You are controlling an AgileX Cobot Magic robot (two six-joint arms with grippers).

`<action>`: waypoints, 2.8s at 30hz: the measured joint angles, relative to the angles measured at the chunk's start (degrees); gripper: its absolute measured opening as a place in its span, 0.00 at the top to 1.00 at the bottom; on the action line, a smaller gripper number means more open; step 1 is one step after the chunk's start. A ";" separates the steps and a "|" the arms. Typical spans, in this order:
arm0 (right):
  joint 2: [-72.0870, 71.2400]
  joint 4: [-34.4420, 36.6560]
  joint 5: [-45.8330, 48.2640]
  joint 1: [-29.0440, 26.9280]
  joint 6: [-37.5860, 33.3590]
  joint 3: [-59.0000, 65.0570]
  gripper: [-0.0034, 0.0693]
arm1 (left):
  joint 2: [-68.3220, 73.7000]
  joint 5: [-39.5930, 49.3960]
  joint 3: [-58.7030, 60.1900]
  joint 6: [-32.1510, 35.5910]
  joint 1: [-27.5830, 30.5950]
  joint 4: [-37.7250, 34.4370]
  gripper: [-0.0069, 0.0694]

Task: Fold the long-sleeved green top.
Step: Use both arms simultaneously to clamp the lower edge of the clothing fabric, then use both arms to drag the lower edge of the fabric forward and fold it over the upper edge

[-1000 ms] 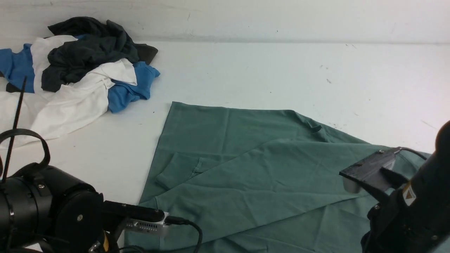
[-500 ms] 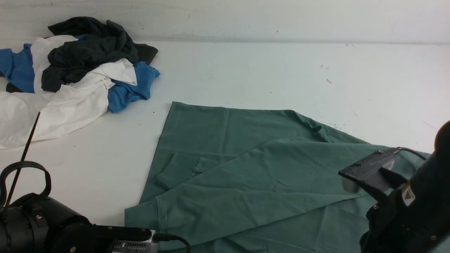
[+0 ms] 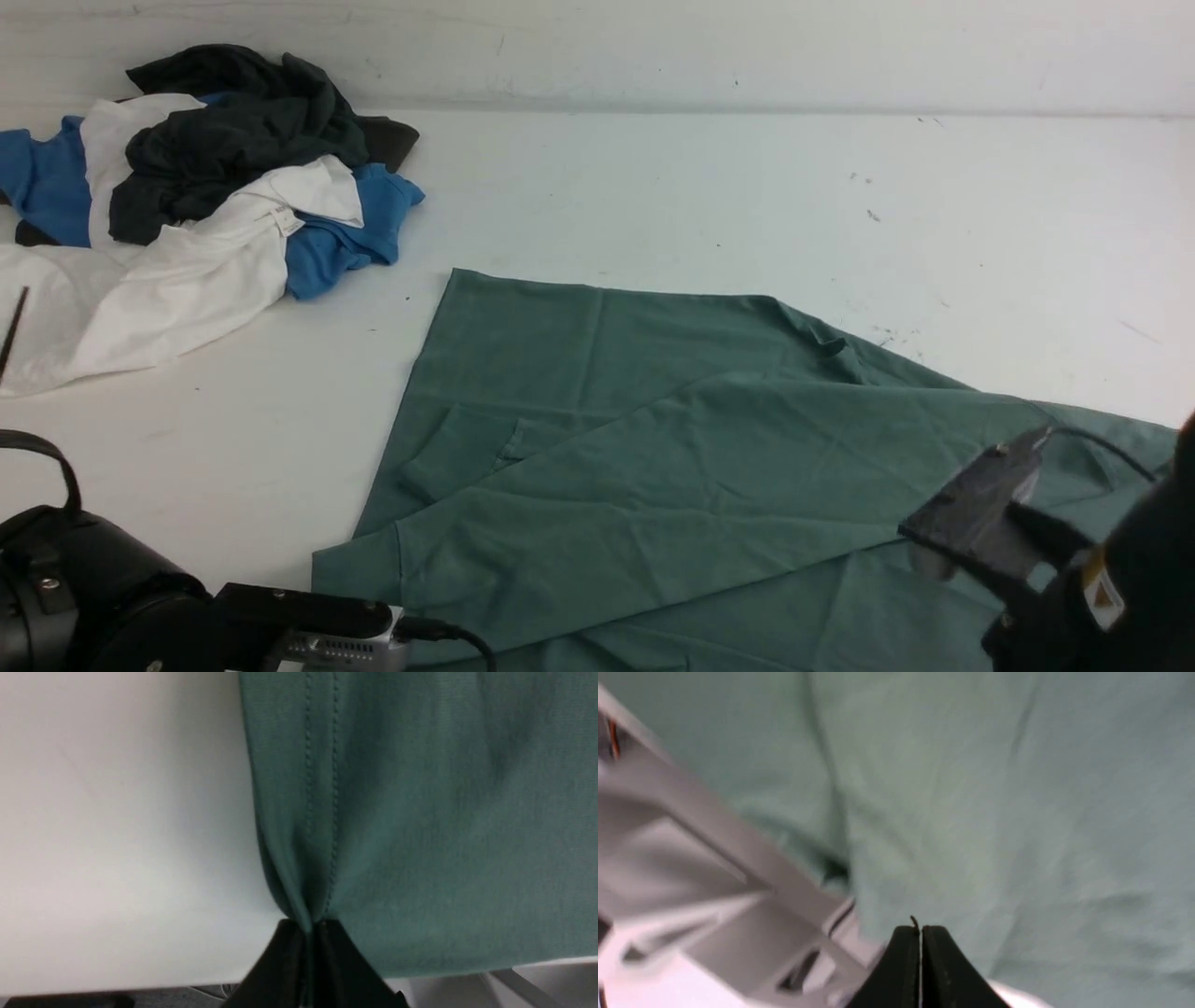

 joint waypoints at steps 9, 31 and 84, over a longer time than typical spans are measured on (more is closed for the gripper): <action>-0.90 -4.03 -9.95 13.49 2.41 11.43 0.56 | -2.45 1.87 -0.13 -1.28 0.00 -0.33 0.90; 9.59 -12.35 -19.49 14.20 4.59 12.50 0.76 | -2.66 4.13 -1.40 -1.32 0.00 -2.03 0.90; 50.95 -15.96 -24.78 -24.05 9.25 -55.64 0.45 | 70.66 14.02 -117.99 3.29 22.00 14.51 0.55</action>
